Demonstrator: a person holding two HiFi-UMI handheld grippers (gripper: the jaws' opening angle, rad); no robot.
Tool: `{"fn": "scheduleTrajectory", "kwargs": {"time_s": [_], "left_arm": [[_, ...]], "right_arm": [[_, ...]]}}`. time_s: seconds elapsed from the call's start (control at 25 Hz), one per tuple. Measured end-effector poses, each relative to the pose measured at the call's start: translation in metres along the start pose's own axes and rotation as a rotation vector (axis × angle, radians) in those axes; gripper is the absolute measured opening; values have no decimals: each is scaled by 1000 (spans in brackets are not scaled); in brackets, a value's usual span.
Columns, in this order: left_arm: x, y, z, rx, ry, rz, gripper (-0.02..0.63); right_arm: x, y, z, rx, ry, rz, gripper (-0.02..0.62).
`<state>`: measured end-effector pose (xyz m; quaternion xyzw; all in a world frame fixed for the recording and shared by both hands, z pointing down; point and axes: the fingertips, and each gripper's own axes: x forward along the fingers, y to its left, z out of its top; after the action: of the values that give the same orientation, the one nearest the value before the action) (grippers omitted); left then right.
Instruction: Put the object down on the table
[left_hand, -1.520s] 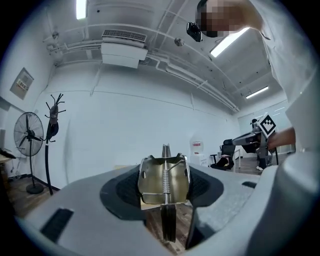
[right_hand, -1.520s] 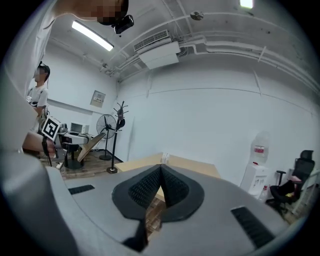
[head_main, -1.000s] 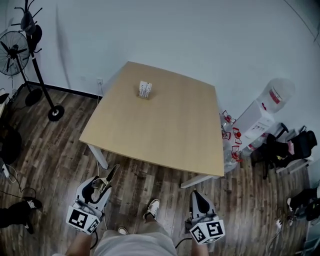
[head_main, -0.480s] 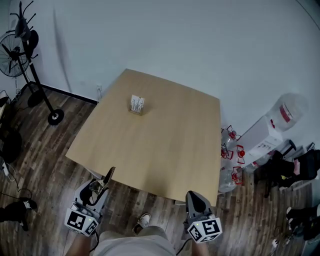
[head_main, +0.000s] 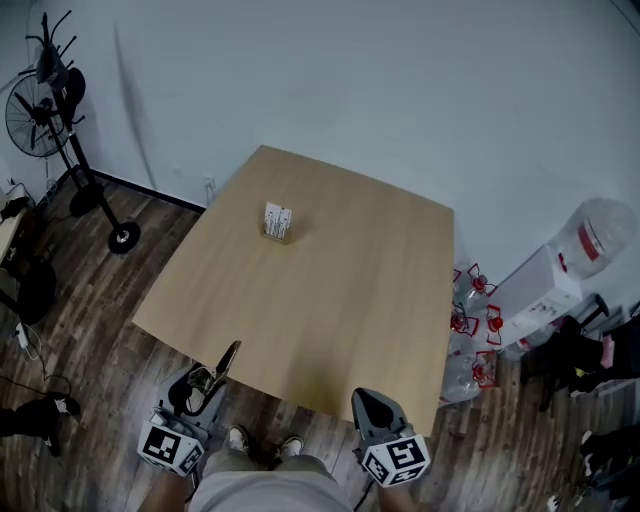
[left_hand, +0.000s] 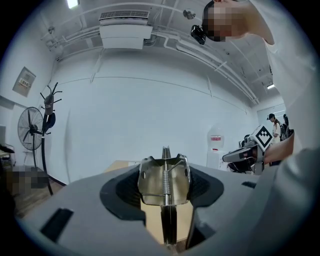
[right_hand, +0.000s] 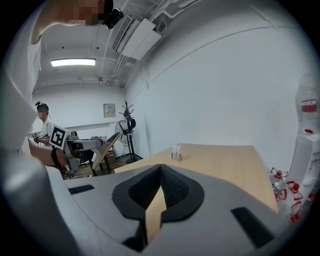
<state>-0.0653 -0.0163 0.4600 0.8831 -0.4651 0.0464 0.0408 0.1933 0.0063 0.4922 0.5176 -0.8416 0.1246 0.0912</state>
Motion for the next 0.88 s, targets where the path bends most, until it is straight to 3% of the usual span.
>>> {"fn": "scheduleTrajectory", "kwargs": {"time_s": [0.2, 0.6, 0.88], "left_arm": [[13, 6, 3, -3, -18, -24, 229], [50, 28, 15, -5, -67, -123, 229], [54, 44, 9, -20, -45, -144, 229]], "right_arm": [[10, 0, 7, -14, -4, -8, -3], [13, -19, 37, -17, -46, -162, -3], [39, -7, 38, -15, -29, -154, -3]]}}
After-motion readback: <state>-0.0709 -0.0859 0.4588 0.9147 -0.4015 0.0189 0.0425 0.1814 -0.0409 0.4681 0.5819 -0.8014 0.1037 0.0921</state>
